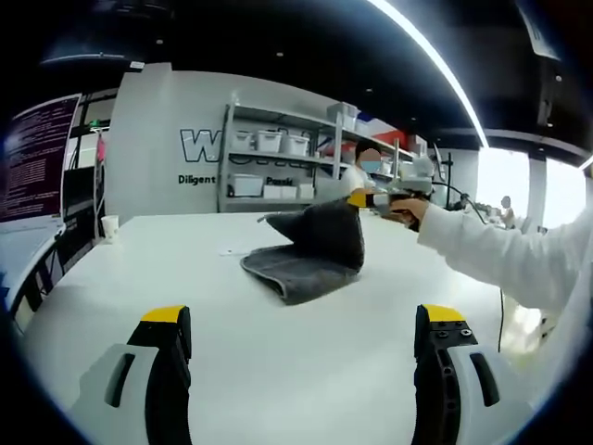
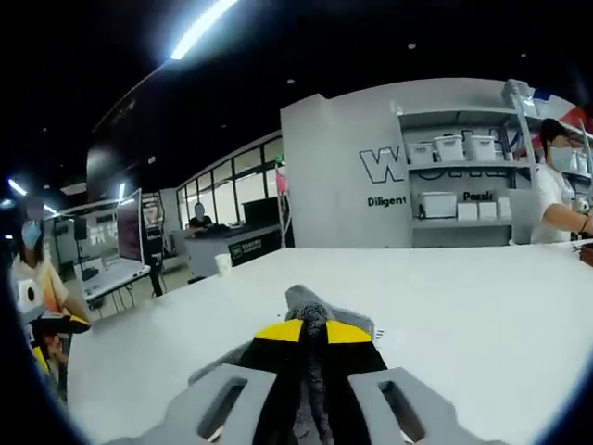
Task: Open the folded towel by lifting each exposed corner and separating the folded layers until the towel lies flat within the target outline without major curled edges
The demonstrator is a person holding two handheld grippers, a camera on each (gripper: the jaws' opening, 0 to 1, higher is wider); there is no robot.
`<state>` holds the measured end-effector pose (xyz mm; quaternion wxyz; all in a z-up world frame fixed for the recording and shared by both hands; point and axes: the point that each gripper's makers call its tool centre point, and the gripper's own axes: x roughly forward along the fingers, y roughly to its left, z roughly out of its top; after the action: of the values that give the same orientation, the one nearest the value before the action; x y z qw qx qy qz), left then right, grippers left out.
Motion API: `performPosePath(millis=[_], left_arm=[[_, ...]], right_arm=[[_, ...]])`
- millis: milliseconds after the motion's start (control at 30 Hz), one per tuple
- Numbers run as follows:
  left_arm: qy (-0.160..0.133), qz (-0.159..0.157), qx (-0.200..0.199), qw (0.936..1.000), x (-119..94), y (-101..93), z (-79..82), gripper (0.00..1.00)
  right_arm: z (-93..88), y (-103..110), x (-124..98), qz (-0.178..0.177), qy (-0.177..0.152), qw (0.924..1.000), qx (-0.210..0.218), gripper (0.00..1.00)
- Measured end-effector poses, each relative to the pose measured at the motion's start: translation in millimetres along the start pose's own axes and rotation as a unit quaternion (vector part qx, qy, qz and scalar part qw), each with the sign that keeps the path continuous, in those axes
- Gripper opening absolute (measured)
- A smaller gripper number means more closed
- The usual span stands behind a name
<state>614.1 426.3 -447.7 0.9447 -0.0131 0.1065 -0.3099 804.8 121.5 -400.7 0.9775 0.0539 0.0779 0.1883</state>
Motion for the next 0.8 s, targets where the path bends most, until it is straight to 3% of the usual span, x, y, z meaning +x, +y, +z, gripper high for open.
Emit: performPosePath(millis=[300,500,667,800], left_arm=[[0.003,-0.003,0.0,1.0,1.2,-2.1,-3.1,1.0],[0.004,0.003,-0.002,1.0,-0.9,2.1,-4.6,1.0],[0.005,0.005,-0.004,1.0,0.5,3.6,-4.8,1.0],[0.007,0.001,-0.002,1.0,2.5,1.0,-5.4,1.0]], right_arm=[[-3.8,-37.9,-18.8,-0.043,-0.006,0.999,0.009,0.0],[-19.3,-73.5,-40.0,-0.089,-0.005,0.9957,0.025,0.0],[-57.0,-108.2,-61.3,-0.143,0.02,0.9878,0.056,0.0],[-81.7,-128.1,-73.2,-0.166,0.032,0.9819,0.086,0.0]])
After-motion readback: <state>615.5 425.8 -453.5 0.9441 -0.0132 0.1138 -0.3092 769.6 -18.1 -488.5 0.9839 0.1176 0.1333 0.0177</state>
